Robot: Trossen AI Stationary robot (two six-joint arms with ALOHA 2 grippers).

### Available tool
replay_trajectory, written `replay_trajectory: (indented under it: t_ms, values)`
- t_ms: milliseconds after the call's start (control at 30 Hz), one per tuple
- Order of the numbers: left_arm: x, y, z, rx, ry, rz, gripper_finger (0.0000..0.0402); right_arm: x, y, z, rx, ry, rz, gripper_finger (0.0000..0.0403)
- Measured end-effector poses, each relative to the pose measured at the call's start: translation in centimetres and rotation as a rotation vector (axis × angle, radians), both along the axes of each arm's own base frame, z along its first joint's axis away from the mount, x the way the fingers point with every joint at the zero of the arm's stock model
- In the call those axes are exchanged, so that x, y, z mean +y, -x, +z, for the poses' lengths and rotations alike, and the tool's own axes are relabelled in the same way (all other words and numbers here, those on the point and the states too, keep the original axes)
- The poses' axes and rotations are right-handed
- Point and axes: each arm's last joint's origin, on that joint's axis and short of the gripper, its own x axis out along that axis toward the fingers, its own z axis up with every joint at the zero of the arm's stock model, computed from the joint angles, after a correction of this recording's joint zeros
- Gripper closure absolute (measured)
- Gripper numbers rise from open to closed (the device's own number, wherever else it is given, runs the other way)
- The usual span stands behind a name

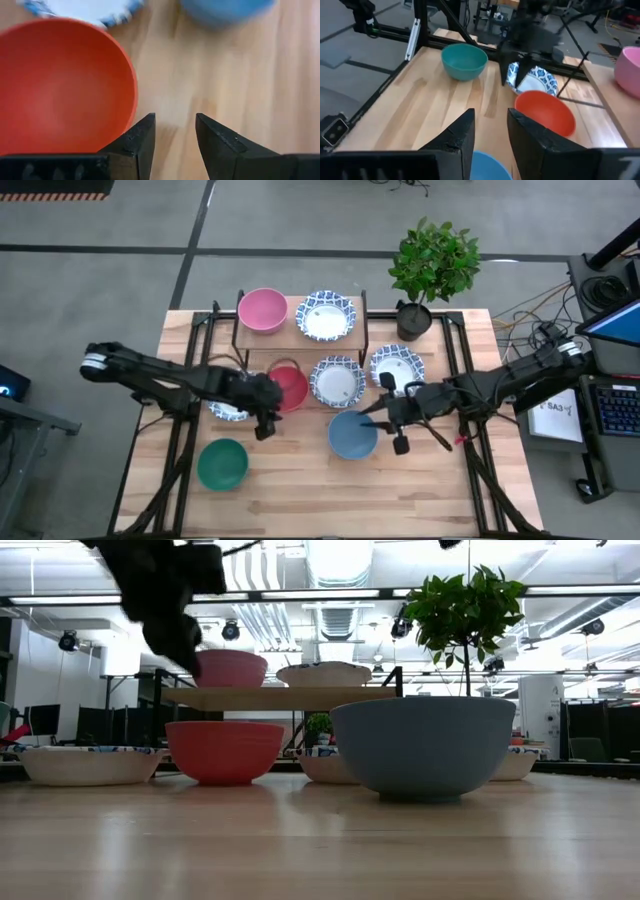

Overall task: Place and stack bowls onto a shelf
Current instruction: Stack the orange bowl on the pink bowl on the shelf

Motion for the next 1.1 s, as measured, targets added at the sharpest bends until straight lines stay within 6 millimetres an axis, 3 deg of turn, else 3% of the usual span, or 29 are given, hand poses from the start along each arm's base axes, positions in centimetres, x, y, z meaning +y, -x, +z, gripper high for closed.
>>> replay_trajectory:
  t_ms: [233,500,867,1100]
  values:
    - [0.0,-1.5,-3.4,0.132,-0.144,-0.054,0.0278,-0.2,0.7,-2.0,-0.004,-0.030,-0.009,0.0312]
    - [0.0,-2.3,-4.7,0.175,-0.196,-0.047,0.0278,-0.3,0.8,-2.0,-0.015,-0.007,-0.002,0.0323]
    - [-0.3,-3.6,-1.5,0.102,-0.178,-0.073,0.0278,-0.3,0.8,-2.1,-0.007,-0.001,-0.001,0.0327]
    - [0.1,-3.6,-1.0,0.113,-0.357,-0.087,0.0278,-0.3,0.8,-2.1,-0.006,-0.001,-0.001,0.0333]
